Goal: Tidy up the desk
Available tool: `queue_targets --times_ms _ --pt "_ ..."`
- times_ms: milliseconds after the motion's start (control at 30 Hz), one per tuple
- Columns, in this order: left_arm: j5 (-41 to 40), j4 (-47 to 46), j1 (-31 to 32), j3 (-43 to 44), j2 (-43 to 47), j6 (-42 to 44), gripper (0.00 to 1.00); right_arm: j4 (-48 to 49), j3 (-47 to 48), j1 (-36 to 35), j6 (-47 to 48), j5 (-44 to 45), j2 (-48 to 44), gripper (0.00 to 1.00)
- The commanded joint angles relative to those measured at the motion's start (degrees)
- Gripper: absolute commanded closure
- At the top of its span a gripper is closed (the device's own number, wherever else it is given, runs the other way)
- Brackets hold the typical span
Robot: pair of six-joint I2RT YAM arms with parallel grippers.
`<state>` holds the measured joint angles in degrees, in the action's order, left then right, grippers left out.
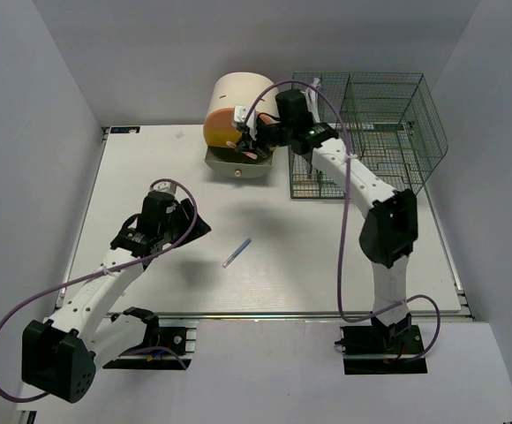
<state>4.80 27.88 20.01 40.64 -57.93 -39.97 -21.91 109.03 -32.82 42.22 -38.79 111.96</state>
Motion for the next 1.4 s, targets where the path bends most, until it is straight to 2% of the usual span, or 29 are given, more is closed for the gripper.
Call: queue_targets --times_ms 0,67,167,267,533,633,667,767,1000,1067,1100,1133,1167,1233,1267,1367 --pt "0.74 -0.46 0.2 -0.56 1.94 0.24 0.37 3.35 6.62 0.03 6.37 -1.47 6.68 1.0" --pt "0.65 -0.46 0.2 -0.91 2.38 0.24 0.37 11.07 4.97 0.12 8.75 -0.07 7.83 1.0" --pt "0.83 -0.72 0.2 -1.35 2.65 0.33 0.37 16.71 4.6 -0.05 11.82 2.38 10.19 1.0" --pt "1.44 -0.98 0.2 -1.62 2.39 0.33 0.37 16.37 8.63 0.47 11.84 3.63 13.62 1.0" --pt "3.02 -2.21 0.2 -0.92 0.37 1.47 0.37 17.78 7.51 0.65 10.96 8.02 16.53 0.99" --pt "3.37 -2.56 0.2 -0.39 -0.43 1.91 0.37 16.82 8.47 0.56 9.38 10.04 18.46 0.91" --pt "3.55 -2.74 0.2 -0.48 -0.69 1.91 0.37 16.55 8.82 0.65 8.94 10.65 18.73 0.83" --pt "4.34 -3.7 0.2 -0.56 -1.39 1.91 0.37 15.5 8.65 0.74 7.79 10.66 18.64 0.7" --pt "8.03 -8.63 1.34 -1.53 -4.98 2.7 0.36 14.97 7.07 1.26 4.81 9.61 16.36 0.6" --pt "8.3 -9.33 1.96 -0.66 -6.66 3.75 0.36 15.41 7.16 1.79 -0.34 7.77 15.4 0.67" --pt "8.3 -9.59 3.27 -0.39 -8.32 4.1 0.36 15.32 7.33 2.05 -3.25 6.28 13.91 0.77" --pt "8.39 -10.12 3.28 0.05 -9.29 4.54 0.36 14.97 7.77 3.54 -6.41 0.35 13.11 0.91" --pt "8.12 -10.47 4.33 0.49 -10.17 5.76 0.37 14.19 7.6 4.07 -12.62 -3.97 12.32 0.96" --pt "6.9 -11.0 6.08 1.19 -12.8 7.09 0.39 14.61 5.24 5.83 -19.59 -14.24 8.99 1.0" --pt "6.28 -11.0 6.7 2.15 -13.86 8.57 0.39 14.88 4.01 6.53 -26.33 -16.74 7.76 1.0" --pt "4.08 -10.04 9.25 4.52 -18.43 11.39 0.42 16.02 -3.87 7.85 -33.22 -23.96 1.87 1.0"
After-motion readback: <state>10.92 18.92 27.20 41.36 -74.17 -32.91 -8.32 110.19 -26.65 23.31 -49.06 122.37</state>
